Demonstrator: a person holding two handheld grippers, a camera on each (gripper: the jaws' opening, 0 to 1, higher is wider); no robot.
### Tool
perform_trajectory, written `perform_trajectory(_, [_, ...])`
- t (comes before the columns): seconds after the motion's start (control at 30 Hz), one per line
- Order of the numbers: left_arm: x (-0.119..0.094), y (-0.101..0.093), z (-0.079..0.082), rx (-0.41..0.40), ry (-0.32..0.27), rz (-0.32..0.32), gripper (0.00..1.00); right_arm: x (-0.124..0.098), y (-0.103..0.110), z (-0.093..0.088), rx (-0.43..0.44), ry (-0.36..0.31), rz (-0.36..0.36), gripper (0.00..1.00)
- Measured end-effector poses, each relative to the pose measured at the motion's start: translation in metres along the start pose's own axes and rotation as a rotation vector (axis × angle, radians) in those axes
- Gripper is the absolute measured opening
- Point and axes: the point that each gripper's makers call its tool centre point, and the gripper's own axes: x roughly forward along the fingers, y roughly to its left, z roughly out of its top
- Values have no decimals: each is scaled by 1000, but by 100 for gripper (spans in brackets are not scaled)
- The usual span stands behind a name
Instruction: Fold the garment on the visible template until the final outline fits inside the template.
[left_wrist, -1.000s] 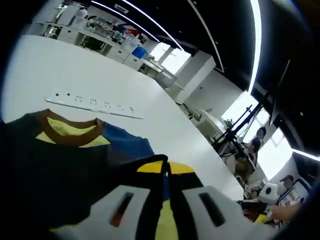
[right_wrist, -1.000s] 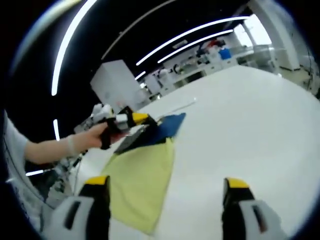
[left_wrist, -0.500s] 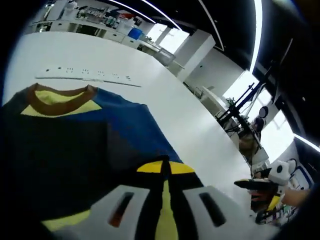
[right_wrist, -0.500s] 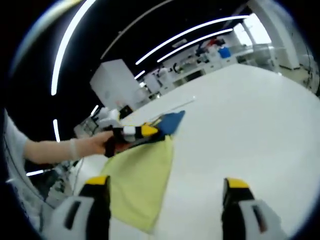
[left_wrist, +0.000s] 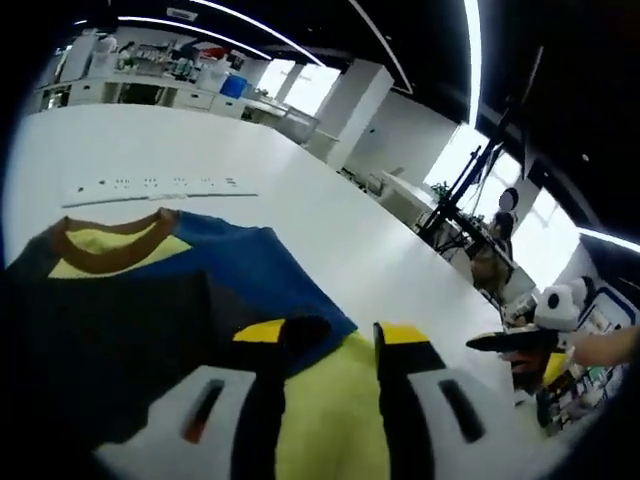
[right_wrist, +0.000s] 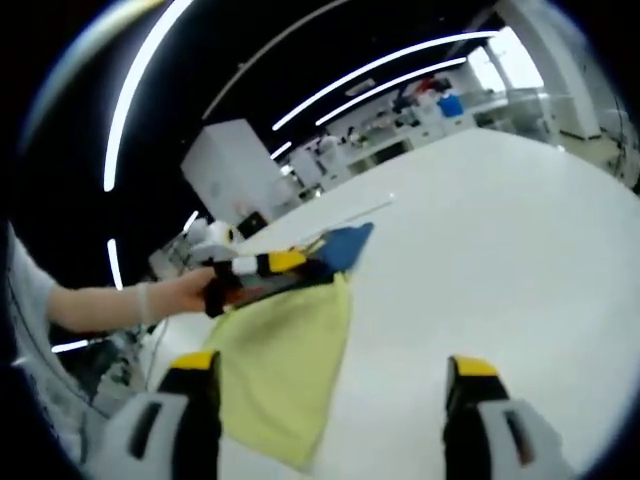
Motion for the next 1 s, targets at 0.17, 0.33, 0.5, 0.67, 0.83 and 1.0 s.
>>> perform_trajectory(0.17, [-10, 4, 2, 19, -24, 14, 48, 2, 2, -2, -1, 7, 3, 93])
perform_trajectory(0.33, [-15, 14, 4, 13, -35, 54, 58, 2, 2, -1, -1, 4, 5, 93])
perform_trajectory(0.5, [-16, 27, 0, -59, -31, 102, 60, 2, 0, 0, -1, 0, 3, 93])
perform_trajectory(0.67, [-11, 29, -5, -92, -18, 102, 60, 1, -2, -1, 1, 4, -2, 93])
perform_trajectory(0.83, [-2, 17, 2, -97, -37, 53, 55, 0, -3, -3, 4, 4, -5, 93])
perform_trajectory(1.0, [7, 11, 20, -98, -66, 23, 55, -1, -4, -1, 8, -3, -9, 93])
